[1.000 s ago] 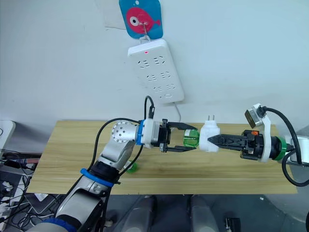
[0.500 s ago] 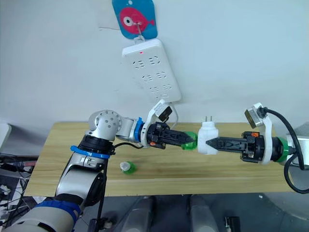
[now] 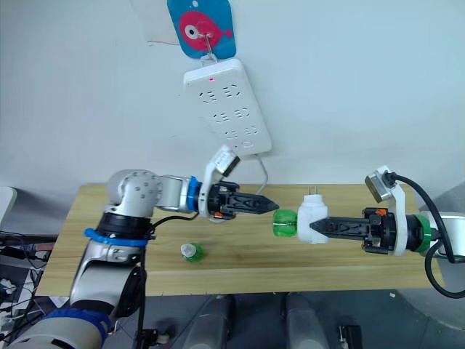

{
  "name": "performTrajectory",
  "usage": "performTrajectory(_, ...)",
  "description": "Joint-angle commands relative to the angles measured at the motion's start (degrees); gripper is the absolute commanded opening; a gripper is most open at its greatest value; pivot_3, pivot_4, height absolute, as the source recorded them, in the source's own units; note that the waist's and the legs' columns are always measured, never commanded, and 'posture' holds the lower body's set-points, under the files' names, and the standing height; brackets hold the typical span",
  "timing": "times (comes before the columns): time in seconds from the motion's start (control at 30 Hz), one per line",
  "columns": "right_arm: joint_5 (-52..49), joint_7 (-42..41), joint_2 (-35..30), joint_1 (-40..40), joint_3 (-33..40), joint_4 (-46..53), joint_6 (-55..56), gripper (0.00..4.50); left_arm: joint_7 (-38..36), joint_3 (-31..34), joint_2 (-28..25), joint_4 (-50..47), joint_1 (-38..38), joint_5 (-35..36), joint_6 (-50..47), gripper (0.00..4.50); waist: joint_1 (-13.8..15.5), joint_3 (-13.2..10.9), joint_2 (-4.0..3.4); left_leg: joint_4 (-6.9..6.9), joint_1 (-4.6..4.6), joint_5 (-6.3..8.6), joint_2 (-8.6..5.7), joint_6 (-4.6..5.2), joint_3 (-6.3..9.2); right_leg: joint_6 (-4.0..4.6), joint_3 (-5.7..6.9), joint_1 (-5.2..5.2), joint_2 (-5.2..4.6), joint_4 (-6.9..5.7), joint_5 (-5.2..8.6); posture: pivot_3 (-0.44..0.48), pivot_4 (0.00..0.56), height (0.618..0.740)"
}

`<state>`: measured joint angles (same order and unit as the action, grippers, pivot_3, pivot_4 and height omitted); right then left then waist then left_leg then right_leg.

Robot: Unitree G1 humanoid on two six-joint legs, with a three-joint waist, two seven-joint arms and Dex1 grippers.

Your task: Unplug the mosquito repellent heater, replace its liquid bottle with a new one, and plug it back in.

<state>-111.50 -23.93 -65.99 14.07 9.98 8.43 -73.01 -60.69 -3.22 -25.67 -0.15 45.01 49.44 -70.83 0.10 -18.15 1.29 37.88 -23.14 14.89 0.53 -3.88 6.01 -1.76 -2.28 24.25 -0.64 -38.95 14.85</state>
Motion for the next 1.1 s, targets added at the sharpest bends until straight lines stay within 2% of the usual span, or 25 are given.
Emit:
performTrajectory(0.03, -1.5, -2.8, -1.0, -0.5, 2.5, -2.3, -1.3, 2.95, -15.0, -4.8, -3.8, -11.9, -8.5, -12.9, 34.3, 4.47, 0.1, 0.0, -0.07, -0.06, 0.04, 0.00, 0.00, -0.02, -0.09, 0.01, -0.06, -0.01, -0.01, 0.05, 0.00, 0.150, 0.268, 0.740)
performTrajectory(0.1, -1.5, -3.5, -0.7, -0.5, 2.3, -3.5, -1.8, 2.95, -18.5, -5.3, -1.6, -11.7, -13.6, -21.4, 58.7, 4.47, 0.8, 0.1, -0.11, -0.12, 0.12, 0.01, -0.02, -0.03, -0.20, 0.02, -0.12, -0.05, -0.07, 0.10, 0.00, 0.156, 0.263, 0.740)
performTrajectory(0.2, -1.5, -4.0, 0.1, 0.3, 1.9, -4.3, -2.3, 2.95, -18.4, -5.5, 2.6, -5.8, -16.7, -30.2, 85.5, 4.47, 2.1, 0.1, -0.11, 0.02, 0.07, 0.01, -0.03, -0.02, -0.25, 0.04, -0.15, -0.05, -0.15, 0.14, -0.01, 0.155, 0.263, 0.740)
performTrajectory(0.27, -1.5, -3.9, 0.5, 0.8, 1.6, -4.0, -2.4, 2.95, -16.8, -6.1, 5.1, -0.9, -16.4, -35.0, 99.2, 4.47, 3.0, 0.1, -0.11, 0.07, 0.03, 0.10, -0.08, 0.15, -0.28, 0.03, -0.17, -0.06, -0.14, 0.20, -0.02, 0.153, 0.262, 0.740)
performTrajectory(0.4, -1.5, -4.4, 1.0, 1.7, 1.3, -3.9, -2.9, 2.95, -12.6, -7.5, 8.6, 8.5, -13.1, -40.5, 115.7, 4.47, 3.9, 0.1, -0.09, 0.12, -0.10, 0.15, -0.26, 0.27, -0.28, -0.17, -0.20, -0.06, -0.21, 0.35, -0.14, 0.144, 0.274, 0.740)
performTrajectory(0.63, -1.5, -4.1, 2.6, 3.0, 0.7, -3.3, -2.4, 2.95, -6.9, -10.8, 10.2, 17.0, -9.3, -43.3, 124.8, 4.47, 4.2, 0.0, -0.07, 0.19, -0.22, 0.28, -0.79, 0.55, -0.21, -0.22, -0.15, 0.00, -0.46, 0.33, -0.18, 0.135, 0.289, 0.740)
performTrajectory(0.93, -1.5, -3.7, 3.4, 2.7, 0.4, -2.8, -2.5, 2.95, -2.0, -13.8, 10.0, 18.6, -7.4, -42.6, 127.2, 4.47, 4.2, 0.0, -0.06, 0.23, -0.24, 0.26, -0.81, 0.58, -0.06, -0.22, -0.05, -0.01, -0.47, 0.26, -0.18, 0.131, 0.299, 0.740)
performTrajectory(1.03, -1.5, -3.8, 3.4, 2.7, 0.4, -2.9, -2.6, 2.95, -2.2, -14.9, 9.1, 18.4, -7.6, -41.8, 127.2, 3.93, 4.0, 0.0, -0.06, 0.22, -0.23, 0.26, -0.81, 0.58, -0.07, -0.23, -0.06, -0.01, -0.46, 0.26, -0.18, 0.131, 0.300, 0.740)
performTrajectory(1.1, -1.5, -3.7, 3.7, 2.9, 0.4, -3.2, -2.6, 2.95, -1.9, -15.5, 8.6, 18.1, -7.7, -41.3, 127.3, 3.31, 4.0, 0.0, -0.06, 0.22, -0.24, 0.26, -0.81, 0.58, -0.05, -0.23, -0.05, -0.01, -0.46, 0.25, -0.18, 0.131, 0.301, 0.740)
